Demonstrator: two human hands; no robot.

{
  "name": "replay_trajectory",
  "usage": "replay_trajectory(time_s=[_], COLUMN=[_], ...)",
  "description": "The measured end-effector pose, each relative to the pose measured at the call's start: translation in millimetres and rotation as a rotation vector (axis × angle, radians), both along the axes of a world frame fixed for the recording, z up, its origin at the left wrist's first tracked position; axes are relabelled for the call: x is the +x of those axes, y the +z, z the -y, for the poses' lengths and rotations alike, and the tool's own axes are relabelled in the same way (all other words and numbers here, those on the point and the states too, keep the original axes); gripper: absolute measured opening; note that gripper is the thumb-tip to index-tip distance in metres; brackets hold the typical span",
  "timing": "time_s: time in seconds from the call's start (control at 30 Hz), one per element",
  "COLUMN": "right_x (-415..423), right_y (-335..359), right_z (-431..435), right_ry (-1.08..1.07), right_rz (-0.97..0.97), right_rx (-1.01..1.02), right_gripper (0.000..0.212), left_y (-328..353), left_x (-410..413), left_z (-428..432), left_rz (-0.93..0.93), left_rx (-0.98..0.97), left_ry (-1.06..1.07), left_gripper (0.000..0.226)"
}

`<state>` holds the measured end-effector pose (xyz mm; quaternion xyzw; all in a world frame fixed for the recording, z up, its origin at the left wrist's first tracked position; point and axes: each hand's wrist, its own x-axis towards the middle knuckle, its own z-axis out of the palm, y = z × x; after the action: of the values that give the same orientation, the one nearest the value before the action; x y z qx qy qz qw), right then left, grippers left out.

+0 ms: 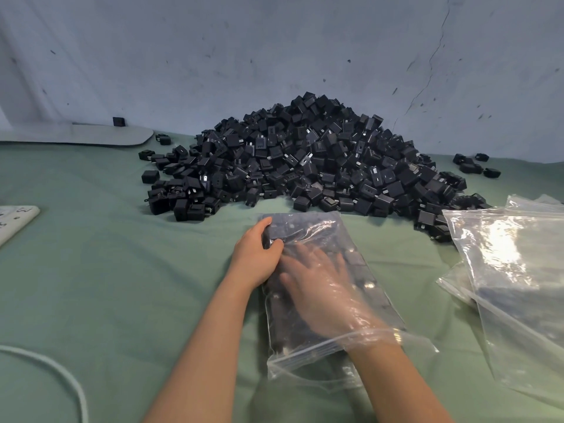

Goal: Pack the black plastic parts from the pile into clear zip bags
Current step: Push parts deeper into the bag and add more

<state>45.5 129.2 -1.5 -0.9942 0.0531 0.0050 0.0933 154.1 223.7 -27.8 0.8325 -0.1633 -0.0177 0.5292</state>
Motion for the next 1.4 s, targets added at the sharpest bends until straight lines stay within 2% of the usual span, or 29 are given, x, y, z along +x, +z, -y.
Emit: replay_trajectory(time_s=[0.07, 0.13, 0.2, 0.27, 0.37, 0.4, 0.47, 0.53, 0.6, 0.7, 0.77, 0.9, 1.03, 1.17, 1.27, 1.4], right_x=[-21.9, -52.9, -84.8, -111.9, -122.4, -116.1, -91.1, -54.4, -12.8, 48.1, 83.2, 141.1, 179.2, 195.4, 194.9, 180.9], right_y=[1.4, 1.3, 8.6, 25.0, 54.8, 63.1, 70.5, 68.0, 61.9, 53.2, 44.8, 23.1, 5.5, -5.8, -3.8, 6.6], right_z=[-2.6, -10.1, -16.4, -14.1, -2.8, -0.8, -6.3, -11.3, -16.2, -31.6, -44.9, -81.3, -105.9, -114.2, -115.6, -109.3], right_ry=[-0.038, -0.024, 0.028, 0.101, 0.146, 0.146, 0.074, 0.022, -0.012, -0.020, 0.002, 0.114, 0.145, 0.090, 0.034, -0.017], right_rz=[0.041, 0.153, 0.140, 0.178, -0.004, 0.057, 0.230, 0.298, 0.280, 0.221, 0.169, 0.128, 0.014, 0.039, 0.103, 0.066], right_rx=[0.028, -0.073, -0.091, 0.070, 0.491, 0.538, 0.532, 0.465, 0.345, 0.311, 0.302, 0.265, 0.232, 0.157, 0.120, 0.209], right_gripper=[0.047, 0.048, 0.056, 0.049, 0.040, 0.041, 0.035, 0.026, 0.025, 0.028, 0.036, 0.049, 0.059, 0.050, 0.039, 0.038], left_y=[-0.6, -1.5, -2.0, -1.6, -2.6, -2.9, -2.2, 2.4, 9.6, 21.1, 26.7, 33.3, 36.0, 38.1, 37.3, 37.1], left_x=[0.4, 0.5, 1.4, 1.5, -0.1, -0.9, -1.5, -3.1, -5.2, 3.5, 14.9, 37.3, 53.8, 59.6, 58.8, 52.0], left_z=[0.5, 0.9, 1.1, 0.9, 0.6, 0.6, 1.0, 2.7, 1.9, -17.3, -35.7, -65.9, -78.8, -81.6, -79.4, -75.9], left_rz=[0.002, -0.008, -0.011, -0.017, -0.034, -0.033, -0.034, -0.085, -0.185, -0.301, -0.345, -0.408, -0.451, -0.440, -0.428, -0.437], left_rx=[-0.001, -0.018, -0.029, -0.037, -0.054, -0.060, -0.089, -0.177, -0.374, -0.727, -0.821, -0.859, -0.907, -0.908, -0.901, -0.840], left_ry=[-0.006, -0.013, -0.020, -0.020, -0.028, -0.031, -0.031, -0.011, 0.091, 0.415, 0.572, 0.696, 0.685, 0.713, 0.705, 0.687], left_gripper=[0.053, 0.053, 0.053, 0.053, 0.054, 0.054, 0.053, 0.050, 0.042, 0.024, 0.016, 0.012, 0.007, 0.005, 0.014, 0.013])
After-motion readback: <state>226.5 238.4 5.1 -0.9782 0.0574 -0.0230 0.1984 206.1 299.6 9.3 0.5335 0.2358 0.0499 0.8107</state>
